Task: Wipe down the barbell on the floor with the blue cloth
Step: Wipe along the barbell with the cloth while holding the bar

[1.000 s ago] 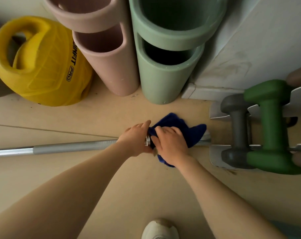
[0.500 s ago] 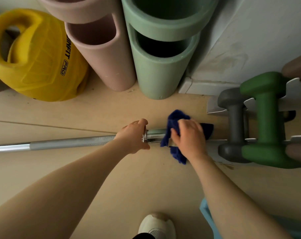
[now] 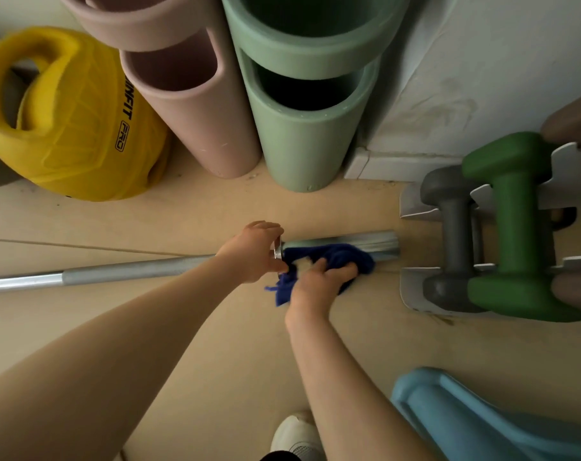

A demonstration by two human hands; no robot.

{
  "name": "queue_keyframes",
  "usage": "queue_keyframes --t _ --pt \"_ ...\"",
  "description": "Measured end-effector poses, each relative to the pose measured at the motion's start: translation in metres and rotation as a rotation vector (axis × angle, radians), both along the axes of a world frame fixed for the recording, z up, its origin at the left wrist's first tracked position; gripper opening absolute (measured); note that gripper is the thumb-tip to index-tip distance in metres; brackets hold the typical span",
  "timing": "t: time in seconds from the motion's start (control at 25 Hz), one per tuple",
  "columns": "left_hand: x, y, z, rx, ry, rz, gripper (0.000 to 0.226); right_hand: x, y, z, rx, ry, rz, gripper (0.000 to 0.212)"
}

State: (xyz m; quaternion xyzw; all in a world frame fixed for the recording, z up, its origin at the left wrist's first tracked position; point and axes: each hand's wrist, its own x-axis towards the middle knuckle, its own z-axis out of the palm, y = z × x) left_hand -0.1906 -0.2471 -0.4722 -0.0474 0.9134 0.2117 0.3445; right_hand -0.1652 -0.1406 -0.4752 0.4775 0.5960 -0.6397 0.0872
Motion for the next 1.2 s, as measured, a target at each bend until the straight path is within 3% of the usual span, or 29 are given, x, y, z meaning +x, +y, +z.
queue_keyframes --t 0.08,0.24,0.4,0.52,0.6,0.72,0.8,0.84,0.96,1.0,1.12,1.2 --pt "-0.003 0.000 0.001 -0.008 -0.008 -0.001 0.070 0.000 0.011 -0.002 0.027 0.028 0.050 0.022" --pt "-0.004 -0.003 0.001 0.017 -0.053 0.029 0.072 -0.007 0.023 -0.022 0.178 0.011 0.098 0.033" --pt "-0.006 -0.003 0.002 0.029 -0.083 0.043 0.070 0.015 0.008 -0.011 0.312 0.120 0.598 0.040" --pt "-0.003 -0.005 0.001 0.046 -0.047 0.069 0.067 0.001 0.033 -0.022 0.505 0.198 0.667 0.035" --pt "0.000 -0.004 0.002 0.038 -0.027 0.093 0.063 -0.007 0.034 -0.021 0.747 0.184 0.706 0.033" --pt "0.004 -0.005 0.001 0.064 0.038 0.121 0.045 -0.004 0.014 -0.020 1.025 0.396 1.031 0.031" --pt "0.008 -0.005 0.002 0.081 0.079 0.111 0.043 -0.024 0.026 -0.020 1.041 0.502 1.324 0.031" --pt "0.010 -0.005 0.003 0.068 0.088 0.100 0.045 -0.037 0.035 -0.020 1.046 0.463 1.425 0.030" --pt "0.011 -0.001 0.005 -0.026 0.112 0.087 0.048 -0.062 0.039 -0.013 1.172 0.201 1.390 0.028" --pt "0.010 0.000 0.005 -0.055 0.122 0.072 0.046 -0.061 0.032 -0.009 1.174 0.231 1.417 0.028" --pt "0.011 0.003 0.006 -0.107 0.127 0.033 0.045 -0.043 0.037 -0.018 1.156 0.586 1.617 0.030" --pt "0.014 0.004 0.007 -0.130 0.136 0.024 0.046 -0.056 0.060 -0.022 1.206 0.530 1.505 0.036"
